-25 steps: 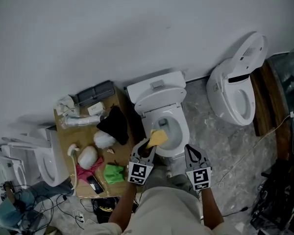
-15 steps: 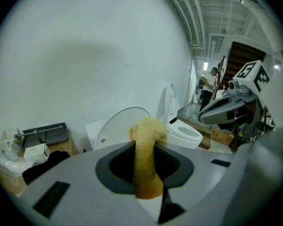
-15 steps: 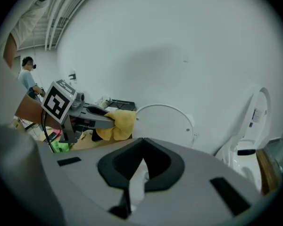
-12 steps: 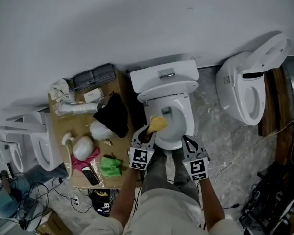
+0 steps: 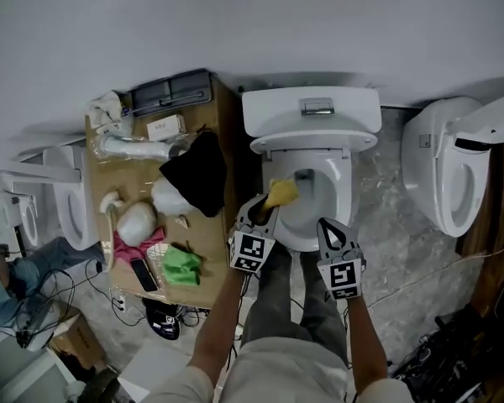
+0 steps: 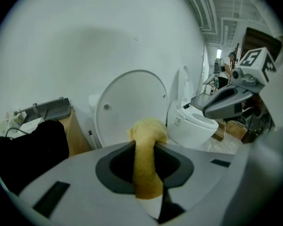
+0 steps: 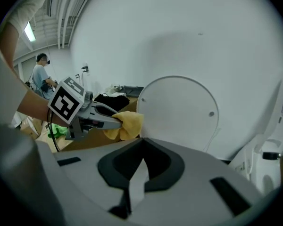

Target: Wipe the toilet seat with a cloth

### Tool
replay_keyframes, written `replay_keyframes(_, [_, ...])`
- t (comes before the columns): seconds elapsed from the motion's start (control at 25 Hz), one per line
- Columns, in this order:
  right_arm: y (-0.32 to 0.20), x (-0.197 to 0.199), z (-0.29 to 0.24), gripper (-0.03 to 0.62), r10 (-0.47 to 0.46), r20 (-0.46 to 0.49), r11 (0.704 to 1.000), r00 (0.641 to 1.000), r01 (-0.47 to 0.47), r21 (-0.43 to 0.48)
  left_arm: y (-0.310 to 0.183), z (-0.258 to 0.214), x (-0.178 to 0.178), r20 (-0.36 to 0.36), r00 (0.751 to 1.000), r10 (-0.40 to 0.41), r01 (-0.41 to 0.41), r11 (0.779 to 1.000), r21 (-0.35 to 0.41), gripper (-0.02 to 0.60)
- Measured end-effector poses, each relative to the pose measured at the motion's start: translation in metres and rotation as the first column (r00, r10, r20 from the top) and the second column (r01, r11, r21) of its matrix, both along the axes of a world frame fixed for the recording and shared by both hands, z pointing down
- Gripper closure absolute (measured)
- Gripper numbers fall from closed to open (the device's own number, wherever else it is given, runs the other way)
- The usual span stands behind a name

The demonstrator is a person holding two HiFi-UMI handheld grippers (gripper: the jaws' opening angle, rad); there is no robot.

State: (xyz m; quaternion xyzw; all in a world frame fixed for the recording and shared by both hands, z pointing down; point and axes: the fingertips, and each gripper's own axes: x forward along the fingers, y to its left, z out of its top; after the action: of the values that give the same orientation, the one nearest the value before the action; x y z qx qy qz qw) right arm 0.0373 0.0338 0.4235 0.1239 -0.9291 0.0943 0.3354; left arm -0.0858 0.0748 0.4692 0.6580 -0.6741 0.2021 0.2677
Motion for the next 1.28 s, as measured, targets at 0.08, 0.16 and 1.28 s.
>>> replay_keyframes(0.08, [-0.002, 0.001, 0.014, 0.586, -0.021, 0.001, 1.0, 1.0, 0.021, -0.009, -0.002, 0.019, 0.001, 0.012, 1.0, -0.003, 0.003, 1.0, -0.015, 0.483])
replay_keyframes(0.16, [-0.002, -0.002, 0.029, 0.586, -0.048, 0.008, 0.999, 0.999, 0.048, -0.022, -0.001, 0.038, -0.002, 0.027, 1.0, -0.01, 0.011, 0.999, -0.031, 0.483])
replay_keyframes(1.28, [-0.009, 0.012, 0.177, 0.586, -0.279, 0.008, 0.956, 0.96, 0.279, -0.085, 0.03, 0.23, -0.017, 0.061, 0.984, -0.165, 0.174, 0.968, -0.182, 0.483])
